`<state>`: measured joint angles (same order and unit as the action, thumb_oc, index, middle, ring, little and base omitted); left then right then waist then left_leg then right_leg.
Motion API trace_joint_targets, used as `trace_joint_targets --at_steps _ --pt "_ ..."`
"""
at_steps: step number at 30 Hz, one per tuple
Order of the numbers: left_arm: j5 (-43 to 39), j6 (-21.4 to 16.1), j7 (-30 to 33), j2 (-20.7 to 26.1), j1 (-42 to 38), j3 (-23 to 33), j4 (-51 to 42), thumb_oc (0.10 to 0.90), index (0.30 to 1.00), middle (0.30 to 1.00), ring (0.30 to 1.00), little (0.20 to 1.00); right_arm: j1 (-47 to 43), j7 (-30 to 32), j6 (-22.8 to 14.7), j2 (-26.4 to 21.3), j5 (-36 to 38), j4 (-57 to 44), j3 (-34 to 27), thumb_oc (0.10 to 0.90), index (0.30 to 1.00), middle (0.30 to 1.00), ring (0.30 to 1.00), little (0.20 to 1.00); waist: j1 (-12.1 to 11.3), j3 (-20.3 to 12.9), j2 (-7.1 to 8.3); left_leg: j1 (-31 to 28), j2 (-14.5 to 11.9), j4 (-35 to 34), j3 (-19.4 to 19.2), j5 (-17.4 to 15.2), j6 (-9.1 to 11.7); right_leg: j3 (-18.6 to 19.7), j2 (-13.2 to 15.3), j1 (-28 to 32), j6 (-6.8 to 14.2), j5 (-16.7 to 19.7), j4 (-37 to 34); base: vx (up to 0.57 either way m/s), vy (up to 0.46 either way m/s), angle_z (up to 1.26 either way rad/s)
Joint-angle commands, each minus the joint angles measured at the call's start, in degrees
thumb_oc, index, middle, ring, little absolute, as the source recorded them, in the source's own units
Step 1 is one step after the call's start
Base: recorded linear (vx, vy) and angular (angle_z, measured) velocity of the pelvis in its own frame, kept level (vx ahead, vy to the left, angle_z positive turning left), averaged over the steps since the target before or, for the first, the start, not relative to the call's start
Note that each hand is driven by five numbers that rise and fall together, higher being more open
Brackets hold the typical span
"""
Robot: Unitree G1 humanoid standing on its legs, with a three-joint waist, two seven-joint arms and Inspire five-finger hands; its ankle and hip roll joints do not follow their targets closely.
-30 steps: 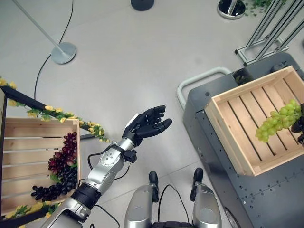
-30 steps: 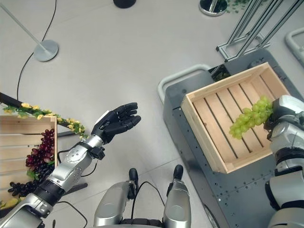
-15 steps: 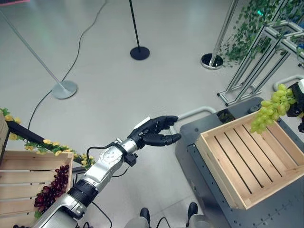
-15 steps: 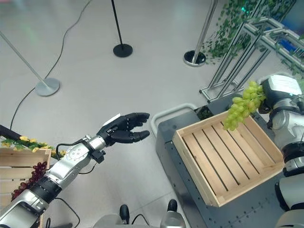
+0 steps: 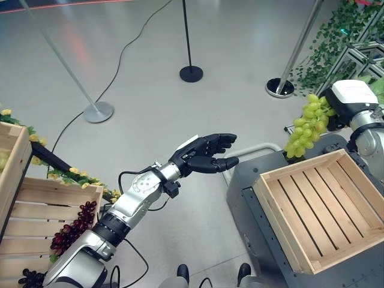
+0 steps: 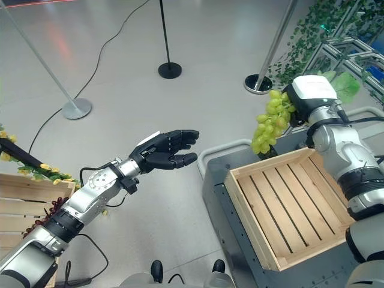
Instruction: Pick up the fruits from the basket on one side to the basket on the other side
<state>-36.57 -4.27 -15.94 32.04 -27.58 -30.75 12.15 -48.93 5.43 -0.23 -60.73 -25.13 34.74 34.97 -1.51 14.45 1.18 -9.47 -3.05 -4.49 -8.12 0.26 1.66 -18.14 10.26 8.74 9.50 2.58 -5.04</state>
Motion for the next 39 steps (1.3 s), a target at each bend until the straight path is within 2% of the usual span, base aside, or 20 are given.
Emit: trace_joint_targets --at_steps 1,7,21,25,30,35,39 --pt "-4.40 -3.04 1.02 -2.30 -3.77 0.91 -2.61 0.800 0.900 0.900 0.900 0.900 -6.94 1.20 1.73 1.09 -4.27 -1.52 3.49 0.400 0.300 0.300 0.300 0.300 -1.76 -10.35 2.28 1.98 -1.85 -0.47 -0.47 1.36 2.33 1.30 -0.41 -0.36 -1.92 1.38 1.01 0.04 0.004 0.08" --pt "-8.72 0.75 0.66 -4.52 -4.14 2.77 -2.93 0.800 0.900 0.900 0.900 0.900 -7.52 -0.50 2.01 4.92 -6.99 -4.15 5.01 0.400 0.300 0.300 0.300 0.300 -3.04 -10.63 2.47 1.71 -1.79 -0.51 0.82 1.13 2.22 0.25 -0.09 0.78 -1.79 1.01 0.93 0.03 0.006 0.14" --pt "-16.03 6.77 -1.46 -9.71 -5.53 3.57 -1.39 0.800 0.900 0.900 0.900 0.900 -12.47 -3.07 1.25 10.55 -11.14 -8.02 10.43 0.400 0.300 0.300 0.300 0.300 -4.41 -11.51 2.87 2.10 -1.55 -0.51 2.41 1.12 2.22 -0.35 -0.04 1.51 -1.74 0.50 0.58 0.02 0.008 0.07" --pt "-14.96 8.84 -4.22 -11.19 -5.53 1.95 -0.98 0.800 0.900 0.900 0.900 0.900 -14.30 -3.78 1.37 11.92 -11.85 -9.21 11.91 0.400 0.300 0.300 0.300 0.300 -4.63 -11.65 2.88 2.10 -1.55 -0.51 2.55 1.12 2.21 -0.42 -0.09 1.56 -1.73 0.47 0.47 0.00 0.000 0.00" --pt "-13.77 11.68 -7.71 -10.74 -5.75 -0.03 0.05 0.800 0.900 0.900 0.900 0.900 -16.19 -4.12 1.26 12.60 -11.53 -10.19 13.67 0.400 0.300 0.300 0.300 0.300 -4.84 -11.72 2.78 1.98 -1.47 -0.51 2.59 1.08 2.12 -0.29 -0.05 1.66 -1.61 0.48 0.39 0.00 0.000 0.00" --pt "-13.47 12.96 -9.53 -10.50 -6.22 -0.67 1.16 0.800 0.900 0.900 0.900 0.900 -17.10 -4.21 0.94 13.40 -11.45 -11.14 14.46 0.400 0.300 0.300 0.300 0.300 -4.92 -11.98 2.72 1.93 -1.34 -0.51 2.57 1.02 2.07 -0.14 -0.04 1.71 -1.47 0.49 0.32 0.00 0.000 0.00" --pt "-8.36 13.78 -9.74 -9.50 -6.45 -2.08 1.68 0.800 0.900 0.900 0.900 0.900 -18.14 -3.85 0.54 13.38 -10.79 -12.03 15.25 0.400 0.300 0.300 0.300 0.300 -5.13 -11.99 2.66 1.80 -1.24 -0.51 2.82 1.06 2.04 -0.10 -0.11 1.79 -1.36 0.63 0.26 0.00 0.000 0.00"
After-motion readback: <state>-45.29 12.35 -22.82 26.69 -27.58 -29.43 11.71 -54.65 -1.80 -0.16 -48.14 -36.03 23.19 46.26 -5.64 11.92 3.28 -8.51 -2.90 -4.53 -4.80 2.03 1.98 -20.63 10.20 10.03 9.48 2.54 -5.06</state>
